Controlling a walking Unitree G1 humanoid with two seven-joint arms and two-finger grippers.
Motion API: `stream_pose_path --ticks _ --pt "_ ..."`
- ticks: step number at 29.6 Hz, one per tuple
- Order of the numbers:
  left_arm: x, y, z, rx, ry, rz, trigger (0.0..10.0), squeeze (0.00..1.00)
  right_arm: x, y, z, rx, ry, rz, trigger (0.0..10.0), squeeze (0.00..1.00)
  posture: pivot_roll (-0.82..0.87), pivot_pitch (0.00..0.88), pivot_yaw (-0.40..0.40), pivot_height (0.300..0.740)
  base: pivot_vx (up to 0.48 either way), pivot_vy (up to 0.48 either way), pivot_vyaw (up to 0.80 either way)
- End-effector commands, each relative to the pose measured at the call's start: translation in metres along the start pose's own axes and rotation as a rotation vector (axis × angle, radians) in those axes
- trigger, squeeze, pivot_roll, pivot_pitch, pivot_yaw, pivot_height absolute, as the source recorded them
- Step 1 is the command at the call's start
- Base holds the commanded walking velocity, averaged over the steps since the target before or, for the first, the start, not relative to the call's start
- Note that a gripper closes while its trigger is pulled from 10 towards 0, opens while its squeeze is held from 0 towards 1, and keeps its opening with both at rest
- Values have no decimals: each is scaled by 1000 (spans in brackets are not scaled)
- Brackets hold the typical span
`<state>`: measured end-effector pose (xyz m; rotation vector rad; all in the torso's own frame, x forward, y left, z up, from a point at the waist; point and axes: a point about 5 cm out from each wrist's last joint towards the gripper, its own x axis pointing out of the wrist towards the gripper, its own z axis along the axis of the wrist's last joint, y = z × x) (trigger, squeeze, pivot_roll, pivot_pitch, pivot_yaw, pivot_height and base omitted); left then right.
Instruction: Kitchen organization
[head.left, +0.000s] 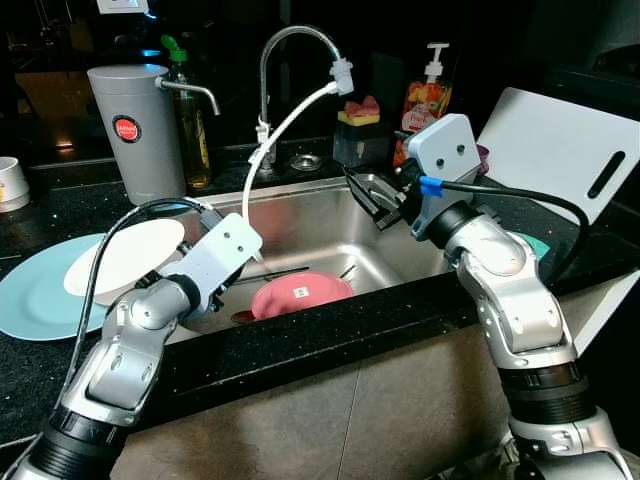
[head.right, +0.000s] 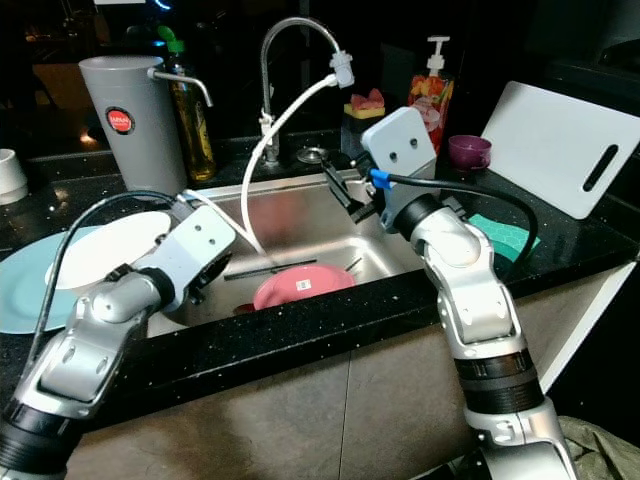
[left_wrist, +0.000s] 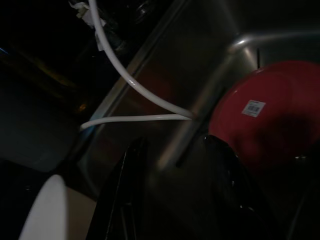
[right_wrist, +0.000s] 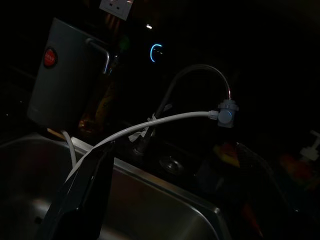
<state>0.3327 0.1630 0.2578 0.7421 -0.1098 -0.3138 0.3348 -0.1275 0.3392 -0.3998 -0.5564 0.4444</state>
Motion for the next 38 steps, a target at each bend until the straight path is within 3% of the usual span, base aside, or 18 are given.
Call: stream_pose_path --ticks 1,9,10,12,15,16,19,22,25,27,28,30,32,34,37,38 --pt "-2 8 1 35 7 27 10000 0 0 -2 4 -9 -12 0 10000 0 109 82 -47 740 0 0 0" --pt "-19 22 19 -41 -106 -29 10000 0 0 -2 4 -13 -14 4 10000 0 109 77 -49 740 0 0 0" --pt "-26 34 26 -86 -142 -30 10000 0 0 -3 4 -14 -14 4 10000 0 113 75 -49 740 0 0 0" --pt "-29 39 28 -100 -154 -27 10000 0 -1 -3 4 -15 -15 4 10000 0 113 75 -49 740 0 0 0" --pt "-36 70 31 -167 -181 49 10000 0 0 -6 5 -19 -19 -8 10000 0 113 75 -49 740 0 0 0" --pt "-39 96 26 -183 -144 158 10000 0 0 -8 7 -19 -28 -18 10000 0 124 71 -46 740 0 0 0" --pt "-39 108 21 -188 -106 222 10000 0 0 -9 8 -18 -34 -21 10000 0 124 71 -46 740 0 0 0" --pt "-45 148 -6 -208 67 453 10000 0 2 -9 17 -2 -81 -24 10000 0 127 67 -40 740 0 0 0" --pt "-52 163 -27 -238 168 494 10000 0 3 -10 28 13 -124 -19 10000 0 126 69 -35 740 0 0 0" --pt "-53 164 -30 -227 177 472 10000 0 3 -11 30 16 -132 -20 10000 0 127 70 -34 740 0 0 0" --pt "-53 162 -30 -153 173 393 10000 0 2 -13 32 19 -140 -21 10000 0 127 70 -34 740 0 0 0" --pt "-53 161 -30 -112 167 350 10000 0 2 -14 33 19 -142 -22 10000 0 127 70 -34 740 0 0 0" --pt "-54 158 -24 -7 117 203 10000 0 2 -15 33 9 -142 -15 10000 0 131 71 -34 740 0 0 0" --pt "-51 160 -19 93 88 124 10000 0 3 -15 33 -9 -143 3 10000 0 141 70 -32 740 0 0 0" --pt "-45 163 -18 131 75 80 10000 0 4 -14 33 -20 -143 22 10000 0 147 69 -28 740 0 0 0" --pt "-35 161 -18 133 70 28 10000 0 5 -12 32 -25 -141 43 10000 0 151 67 -23 740 0 0 0"
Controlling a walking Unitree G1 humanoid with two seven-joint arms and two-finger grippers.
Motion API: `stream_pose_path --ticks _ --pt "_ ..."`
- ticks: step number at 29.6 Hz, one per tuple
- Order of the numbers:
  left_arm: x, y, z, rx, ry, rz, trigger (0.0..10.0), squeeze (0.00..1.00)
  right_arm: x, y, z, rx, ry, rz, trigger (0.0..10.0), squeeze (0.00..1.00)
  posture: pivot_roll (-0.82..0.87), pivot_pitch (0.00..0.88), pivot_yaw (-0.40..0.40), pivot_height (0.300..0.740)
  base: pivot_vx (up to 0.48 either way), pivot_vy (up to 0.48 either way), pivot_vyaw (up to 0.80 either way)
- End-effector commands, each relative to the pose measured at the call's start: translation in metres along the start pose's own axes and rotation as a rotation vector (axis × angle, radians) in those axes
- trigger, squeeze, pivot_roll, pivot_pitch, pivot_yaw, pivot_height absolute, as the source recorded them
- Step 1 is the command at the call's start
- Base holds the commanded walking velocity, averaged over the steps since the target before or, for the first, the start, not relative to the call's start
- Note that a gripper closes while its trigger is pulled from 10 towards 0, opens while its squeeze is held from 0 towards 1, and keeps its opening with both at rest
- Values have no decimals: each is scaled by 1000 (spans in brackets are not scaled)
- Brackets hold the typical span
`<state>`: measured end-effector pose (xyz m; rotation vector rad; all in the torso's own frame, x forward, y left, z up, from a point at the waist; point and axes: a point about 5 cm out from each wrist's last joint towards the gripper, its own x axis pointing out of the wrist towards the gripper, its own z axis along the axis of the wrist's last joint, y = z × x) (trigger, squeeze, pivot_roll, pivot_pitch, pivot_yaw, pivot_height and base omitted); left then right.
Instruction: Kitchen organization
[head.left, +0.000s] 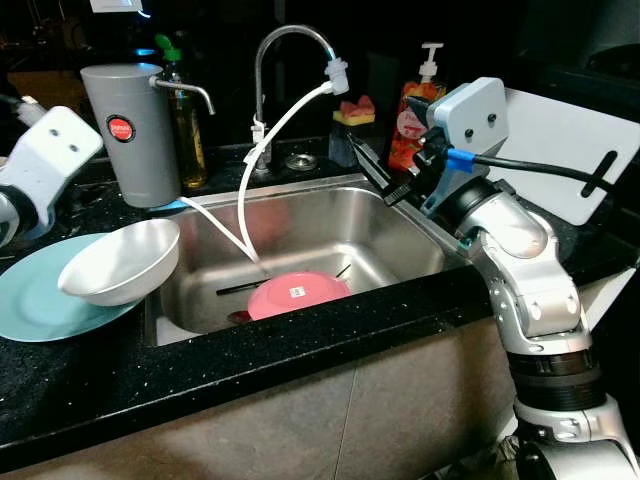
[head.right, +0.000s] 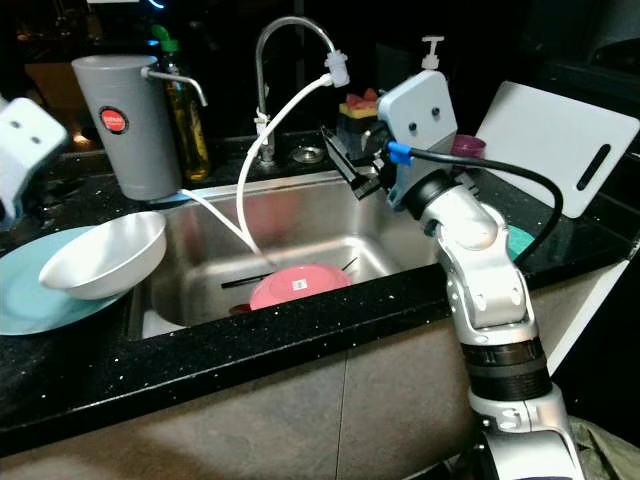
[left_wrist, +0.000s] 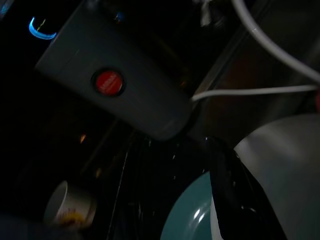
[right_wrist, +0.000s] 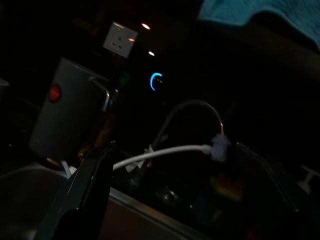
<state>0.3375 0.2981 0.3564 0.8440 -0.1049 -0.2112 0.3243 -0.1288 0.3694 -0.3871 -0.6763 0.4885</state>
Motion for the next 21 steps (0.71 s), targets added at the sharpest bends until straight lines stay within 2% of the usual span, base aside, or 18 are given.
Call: stream_pose_path --ticks 1,2,5,6,8,11,12,13,15,18,20,21 --pt "5 -1 -1 33 12 -53 10000 0 2 0 3 -16 -15 24 10000 0 151 67 -23 740 0 0 0" --pt "18 -15 1 64 -3 -166 10000 0 2 4 0 -15 -2 47 10000 0 146 68 -19 740 0 0 0" --pt "28 -30 6 87 -30 -317 10000 0 1 9 -5 -17 16 71 10000 0 140 68 -10 740 0 0 0" --pt "29 -30 10 88 -45 -377 10000 0 -1 12 -6 -20 25 86 10000 0 132 69 9 740 0 0 0" --pt "28 -24 17 87 -65 -458 10000 0 -3 16 -8 -27 36 106 10000 0 123 70 30 740 0 0 0" --pt "23 -14 21 79 -73 -513 10000 0 -6 17 -8 -33 43 111 10000 0 121 70 41 740 0 0 0" --pt "13 -1 25 61 -77 -581 10000 0 -12 13 -10 -36 55 101 10000 0 126 72 56 740 0 0 0" --pt "13 -1 25 61 -77 -581 10000 0 -12 13 -10 -36 55 101 10000 0 126 72 56 740 0 0 0" --pt "6 6 28 47 -85 -649 10000 0 -16 10 -13 -36 68 83 10000 0 126 72 56 740 0 0 0" --pt "-2 8 32 11 -104 -764 10000 0 -19 7 -16 -33 79 58 10000 0 140 76 63 740 0 0 0" --pt "-3 4 32 27 -89 -832 10000 0 -19 8 -16 -33 79 54 10000 0 150 77 70 740 0 0 0" --pt "-1 2 31 43 -74 -848 10000 263 -19 9 -16 -33 78 55 10000 0 150 77 70 740 0 0 0"
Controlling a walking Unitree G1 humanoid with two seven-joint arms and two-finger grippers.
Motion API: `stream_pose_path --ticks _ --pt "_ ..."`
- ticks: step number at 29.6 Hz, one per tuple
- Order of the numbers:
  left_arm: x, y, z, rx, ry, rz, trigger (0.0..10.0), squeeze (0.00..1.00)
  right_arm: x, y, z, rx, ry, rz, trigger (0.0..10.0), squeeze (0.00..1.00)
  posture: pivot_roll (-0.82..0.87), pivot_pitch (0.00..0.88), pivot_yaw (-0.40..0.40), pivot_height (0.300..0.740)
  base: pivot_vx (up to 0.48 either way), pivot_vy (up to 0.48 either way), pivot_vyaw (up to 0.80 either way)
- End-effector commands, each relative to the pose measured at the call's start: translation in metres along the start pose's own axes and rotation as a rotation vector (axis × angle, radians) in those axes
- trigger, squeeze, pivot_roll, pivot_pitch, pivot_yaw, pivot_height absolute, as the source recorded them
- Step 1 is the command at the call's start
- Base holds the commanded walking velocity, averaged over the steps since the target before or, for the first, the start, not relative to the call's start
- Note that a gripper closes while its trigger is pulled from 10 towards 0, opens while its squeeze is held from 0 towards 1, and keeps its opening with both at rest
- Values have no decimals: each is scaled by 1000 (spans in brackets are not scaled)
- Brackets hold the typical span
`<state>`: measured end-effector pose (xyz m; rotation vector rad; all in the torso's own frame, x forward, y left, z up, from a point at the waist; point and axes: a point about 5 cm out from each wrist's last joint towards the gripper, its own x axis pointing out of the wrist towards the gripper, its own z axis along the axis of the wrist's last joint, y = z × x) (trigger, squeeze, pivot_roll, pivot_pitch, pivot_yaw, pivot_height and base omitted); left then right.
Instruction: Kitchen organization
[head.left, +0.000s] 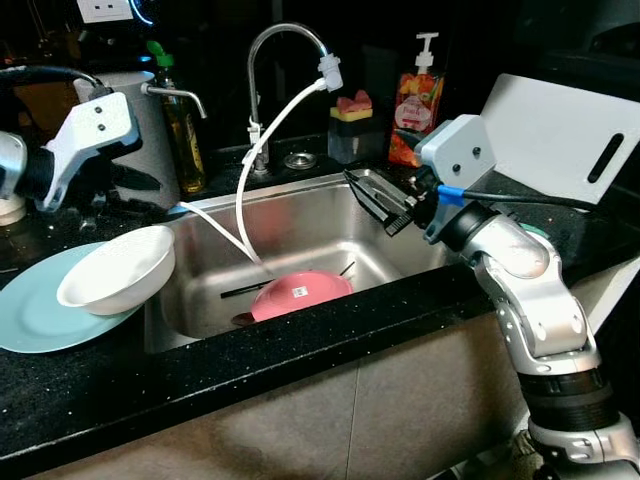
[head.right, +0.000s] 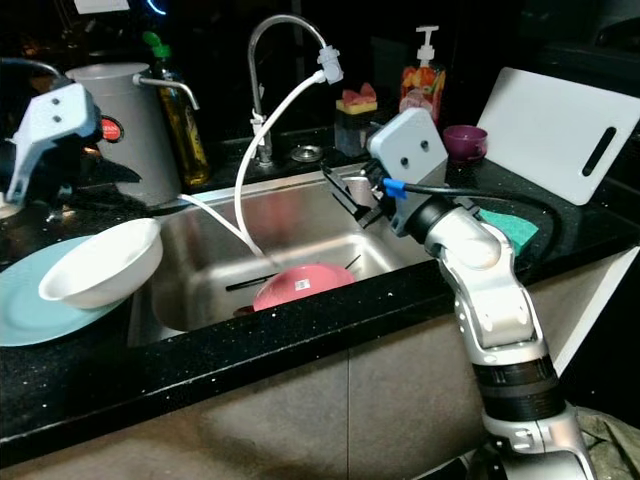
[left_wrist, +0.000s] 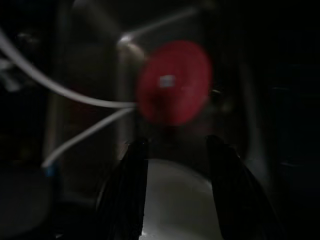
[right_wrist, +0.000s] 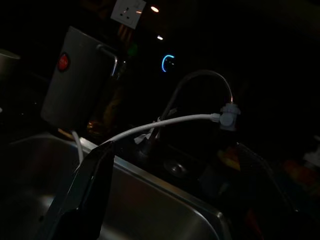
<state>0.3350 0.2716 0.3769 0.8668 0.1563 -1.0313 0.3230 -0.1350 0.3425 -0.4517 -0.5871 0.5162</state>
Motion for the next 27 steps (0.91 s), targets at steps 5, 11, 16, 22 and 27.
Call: stream_pose_path --ticks 5,11,16,22,27 --pt "-2 -4 -9 10 107 -72 10000 1000 0 4 4 -8 -17 0 10000 0 161 78 86 740 0 0 0" --pt "-10 -12 -22 3 216 -123 10000 1000 0 6 1 4 -8 5 10000 0 191 98 83 740 0 0 0" --pt "-14 -26 -36 -33 277 -181 10000 412 3 8 -1 15 -11 8 10000 0 191 98 83 740 0 0 0" --pt "-8 -38 -45 -55 268 -241 10000 0 5 11 -2 26 -10 12 10000 0 207 114 76 740 0 0 0" --pt "-4 -41 -46 -56 253 -261 10000 0 6 11 -2 28 -9 13 10000 0 207 114 76 740 0 0 0"
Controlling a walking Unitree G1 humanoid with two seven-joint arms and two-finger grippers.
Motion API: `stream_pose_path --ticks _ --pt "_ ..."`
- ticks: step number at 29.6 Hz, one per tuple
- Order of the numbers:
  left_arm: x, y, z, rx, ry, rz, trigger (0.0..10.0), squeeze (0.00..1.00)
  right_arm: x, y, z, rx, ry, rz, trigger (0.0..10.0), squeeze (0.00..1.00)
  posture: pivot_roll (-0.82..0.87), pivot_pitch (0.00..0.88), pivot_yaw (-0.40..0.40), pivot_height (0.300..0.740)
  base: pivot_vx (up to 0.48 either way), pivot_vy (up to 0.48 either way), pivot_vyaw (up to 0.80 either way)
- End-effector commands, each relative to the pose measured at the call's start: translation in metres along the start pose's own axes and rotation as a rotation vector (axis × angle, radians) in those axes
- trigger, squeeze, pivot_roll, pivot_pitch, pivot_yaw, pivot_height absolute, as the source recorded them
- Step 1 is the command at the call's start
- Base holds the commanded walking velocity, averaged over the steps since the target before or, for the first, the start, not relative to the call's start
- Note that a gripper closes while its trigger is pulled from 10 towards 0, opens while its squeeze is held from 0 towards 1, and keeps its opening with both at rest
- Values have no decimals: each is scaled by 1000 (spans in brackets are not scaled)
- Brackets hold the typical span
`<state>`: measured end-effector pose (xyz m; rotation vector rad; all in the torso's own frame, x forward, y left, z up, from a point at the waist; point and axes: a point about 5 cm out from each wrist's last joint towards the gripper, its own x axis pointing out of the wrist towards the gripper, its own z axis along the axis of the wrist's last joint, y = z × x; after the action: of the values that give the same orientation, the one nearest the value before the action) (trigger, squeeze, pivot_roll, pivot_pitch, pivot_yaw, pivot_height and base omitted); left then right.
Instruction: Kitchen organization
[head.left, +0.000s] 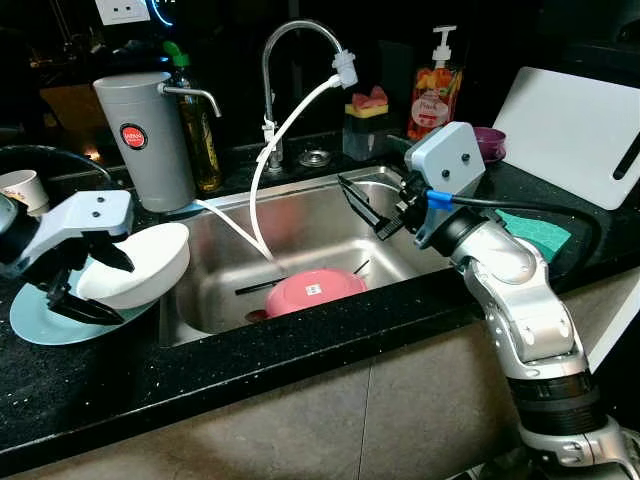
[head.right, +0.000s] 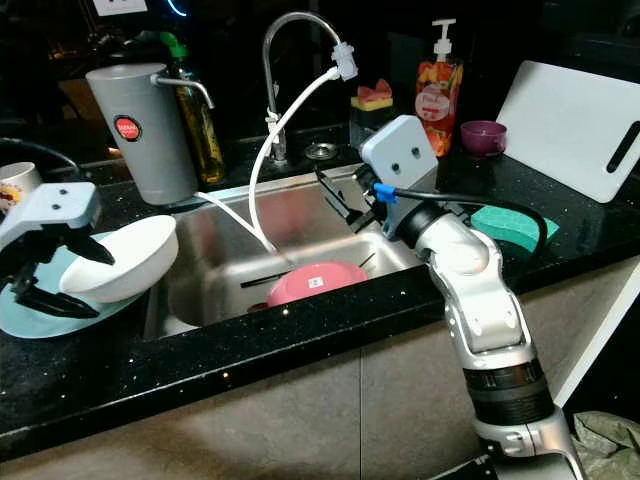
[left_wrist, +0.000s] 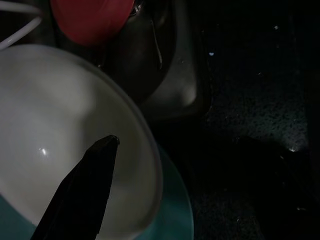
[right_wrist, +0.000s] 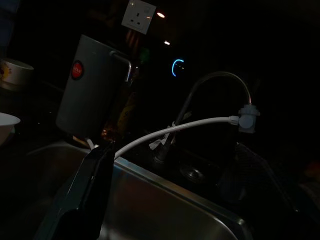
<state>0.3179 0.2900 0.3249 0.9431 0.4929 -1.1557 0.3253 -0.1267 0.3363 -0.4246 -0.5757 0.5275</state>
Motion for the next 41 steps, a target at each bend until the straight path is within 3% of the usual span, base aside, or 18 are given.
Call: stream_pose_path --ticks 1,12,13,14,16,17,19,32,41 --pt "-6 -4 -5 -14 20 -13 10000 0 1 2 2 -3 -11 10 10000 0 197 112 70 740 0 0 0" --pt "15 0 -15 55 54 15 10000 0 2 2 3 -4 -17 5 10000 0 187 104 61 740 0 0 0" --pt "18 -1 -17 55 61 20 8314 0 2 1 3 -6 -17 5 10000 0 178 97 57 740 0 0 0" --pt "20 -1 -18 56 64 22 3725 0 2 1 3 -7 -17 5 10000 0 178 97 57 740 0 0 0" --pt "24 -2 -22 54 68 25 3725 0 3 0 4 -9 -17 4 10000 0 174 94 55 740 0 0 0" --pt "26 -2 -23 51 71 31 431 0 3 0 4 -11 -18 3 10000 0 174 94 55 740 0 0 0" --pt "28 -2 -25 52 79 47 0 0 3 -1 4 -12 -19 2 10000 0 174 89 54 740 0 0 0" --pt "35 4 -32 68 115 125 0 0 4 -2 6 -14 -26 -6 10000 0 171 75 48 740 0 0 0" --pt "28 10 -25 121 131 161 0 0 4 -4 6 -12 -26 -19 10000 0 168 76 51 740 0 0 0"
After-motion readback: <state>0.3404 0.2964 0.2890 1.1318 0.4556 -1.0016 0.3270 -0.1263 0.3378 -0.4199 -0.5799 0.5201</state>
